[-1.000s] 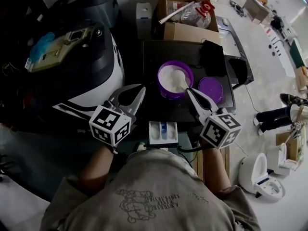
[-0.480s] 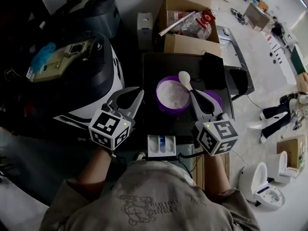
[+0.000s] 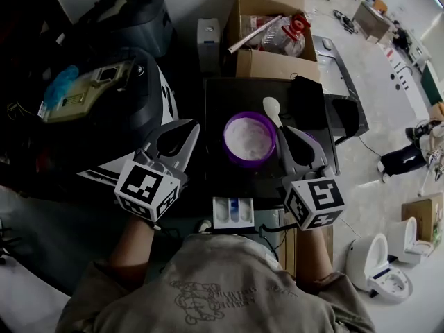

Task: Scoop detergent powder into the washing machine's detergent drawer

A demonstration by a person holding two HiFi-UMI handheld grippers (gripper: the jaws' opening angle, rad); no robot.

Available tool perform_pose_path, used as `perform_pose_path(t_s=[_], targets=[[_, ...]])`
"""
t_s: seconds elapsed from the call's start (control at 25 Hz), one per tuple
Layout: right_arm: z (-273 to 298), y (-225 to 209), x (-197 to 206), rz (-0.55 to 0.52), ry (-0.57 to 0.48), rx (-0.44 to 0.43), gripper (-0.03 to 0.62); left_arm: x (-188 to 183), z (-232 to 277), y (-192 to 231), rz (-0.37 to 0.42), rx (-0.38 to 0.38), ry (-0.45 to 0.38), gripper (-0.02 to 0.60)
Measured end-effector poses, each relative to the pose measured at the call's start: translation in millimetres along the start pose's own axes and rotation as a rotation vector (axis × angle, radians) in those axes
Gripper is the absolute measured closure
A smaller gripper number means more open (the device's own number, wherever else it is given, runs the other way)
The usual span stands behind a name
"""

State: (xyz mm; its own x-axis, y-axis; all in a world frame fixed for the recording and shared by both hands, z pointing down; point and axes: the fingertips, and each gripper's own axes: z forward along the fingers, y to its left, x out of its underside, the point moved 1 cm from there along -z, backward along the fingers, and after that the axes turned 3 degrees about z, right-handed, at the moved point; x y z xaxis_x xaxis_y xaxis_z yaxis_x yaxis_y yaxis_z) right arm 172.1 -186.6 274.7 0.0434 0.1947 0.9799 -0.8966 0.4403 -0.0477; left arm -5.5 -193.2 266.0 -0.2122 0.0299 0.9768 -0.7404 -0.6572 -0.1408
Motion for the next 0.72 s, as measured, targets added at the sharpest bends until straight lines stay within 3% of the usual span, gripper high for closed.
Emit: perform_pose_path(t_s=[0.72], targets=[[-3, 6, 25, -0.029, 0.062, -0.006, 0.559, 41, -8, -5, -0.059, -0.025, 0.061, 0.581]])
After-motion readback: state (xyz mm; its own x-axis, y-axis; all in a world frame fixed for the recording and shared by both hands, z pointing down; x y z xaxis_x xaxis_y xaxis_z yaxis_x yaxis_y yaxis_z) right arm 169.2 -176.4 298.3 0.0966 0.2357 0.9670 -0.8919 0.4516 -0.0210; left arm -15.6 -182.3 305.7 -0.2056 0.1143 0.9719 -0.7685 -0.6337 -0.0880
